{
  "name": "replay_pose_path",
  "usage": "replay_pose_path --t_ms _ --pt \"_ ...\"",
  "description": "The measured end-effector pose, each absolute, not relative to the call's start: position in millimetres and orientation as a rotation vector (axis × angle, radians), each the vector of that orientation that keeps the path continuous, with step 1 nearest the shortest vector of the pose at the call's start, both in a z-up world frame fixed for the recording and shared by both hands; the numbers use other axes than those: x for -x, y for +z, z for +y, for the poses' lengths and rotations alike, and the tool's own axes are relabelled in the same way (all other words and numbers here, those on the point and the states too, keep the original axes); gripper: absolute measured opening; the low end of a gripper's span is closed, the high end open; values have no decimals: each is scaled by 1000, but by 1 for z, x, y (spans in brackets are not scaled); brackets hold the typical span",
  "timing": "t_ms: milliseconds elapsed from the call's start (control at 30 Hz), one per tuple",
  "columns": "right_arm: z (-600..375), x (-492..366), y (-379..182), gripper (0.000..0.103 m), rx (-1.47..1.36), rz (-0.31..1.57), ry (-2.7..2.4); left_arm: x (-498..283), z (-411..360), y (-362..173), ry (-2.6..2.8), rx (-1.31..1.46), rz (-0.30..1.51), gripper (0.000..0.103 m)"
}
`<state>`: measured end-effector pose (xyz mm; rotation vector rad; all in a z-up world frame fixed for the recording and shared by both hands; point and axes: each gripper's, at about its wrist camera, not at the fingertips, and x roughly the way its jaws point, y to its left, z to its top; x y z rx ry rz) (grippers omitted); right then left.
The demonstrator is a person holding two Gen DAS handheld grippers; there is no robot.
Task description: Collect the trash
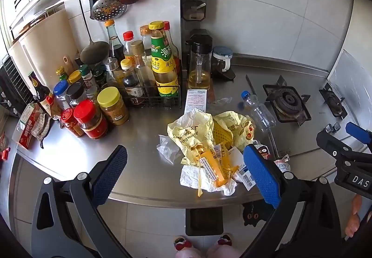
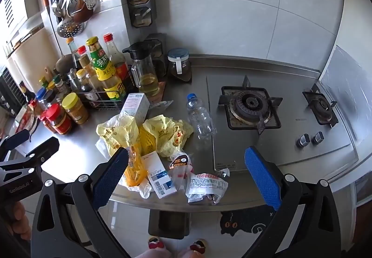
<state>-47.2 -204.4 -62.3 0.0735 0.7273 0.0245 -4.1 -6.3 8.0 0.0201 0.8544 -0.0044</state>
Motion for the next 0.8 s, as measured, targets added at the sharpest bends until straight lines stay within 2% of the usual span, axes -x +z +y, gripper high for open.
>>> replay_pose_path --t_ms 800 --pt "-208 45 -65 100 -77 727 21 0 -3 1 -2 -13 861 95"
